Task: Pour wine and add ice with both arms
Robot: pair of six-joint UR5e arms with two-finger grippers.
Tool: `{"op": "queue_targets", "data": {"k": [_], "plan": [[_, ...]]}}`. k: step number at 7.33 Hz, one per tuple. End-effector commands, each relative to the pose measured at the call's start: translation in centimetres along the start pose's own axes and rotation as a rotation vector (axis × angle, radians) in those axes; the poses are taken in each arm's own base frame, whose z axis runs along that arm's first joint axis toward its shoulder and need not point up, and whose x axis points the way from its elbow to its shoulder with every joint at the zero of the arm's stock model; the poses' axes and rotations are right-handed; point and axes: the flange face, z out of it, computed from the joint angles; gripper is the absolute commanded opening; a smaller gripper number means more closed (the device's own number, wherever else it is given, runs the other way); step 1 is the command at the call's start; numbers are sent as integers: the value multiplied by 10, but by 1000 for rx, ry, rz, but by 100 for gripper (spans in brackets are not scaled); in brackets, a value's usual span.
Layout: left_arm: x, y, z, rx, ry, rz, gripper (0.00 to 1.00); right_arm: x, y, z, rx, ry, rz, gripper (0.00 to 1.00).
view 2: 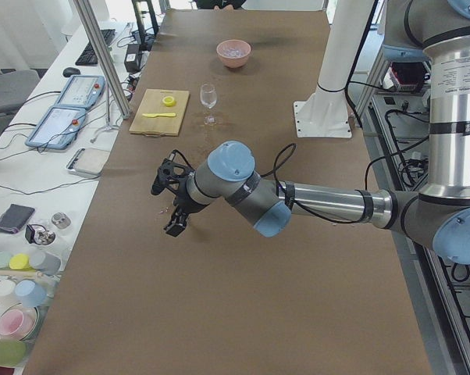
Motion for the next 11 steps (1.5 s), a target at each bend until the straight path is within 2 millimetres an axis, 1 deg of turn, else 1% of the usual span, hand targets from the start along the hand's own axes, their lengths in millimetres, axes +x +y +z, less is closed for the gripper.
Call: {"op": "queue_targets", "data": {"k": [1, 2, 3, 4, 5, 6, 7, 8, 9, 10, 11], "plan": [[51, 10, 14, 118, -67, -111, 98, 1, 4, 3, -6, -5, 3, 100], [79, 21, 24, 169, -123, -131, 98, 2, 5, 2, -5, -8, 5, 100], [106, 28, 43, 226, -171, -168, 98, 1, 5, 3, -7, -9, 4, 100], [127, 40, 69, 280, -228, -182, 98, 2, 6, 4, -8, -9, 5, 100], [153, 57, 95, 350, -288, -194, 98, 3, 8, 4, -10, -8, 8, 100], [181, 79, 123, 429, -392, -199, 98, 3, 9, 4, -11, -8, 9, 100], [205, 93, 143, 468, -431, -226, 98, 3, 9, 4, -11, -8, 9, 100], [222, 94, 159, 512, -466, -250, 98, 3, 9, 4, -11, -8, 9, 100], [234, 93, 192, 574, -513, -265, 98, 3, 9, 5, -12, -9, 8, 100], [238, 94, 225, 597, -531, -287, 98, 2, 8, 4, -11, -9, 7, 100], [248, 93, 253, 624, -533, -316, 98, 2, 8, 4, -11, -9, 9, 100]]}}
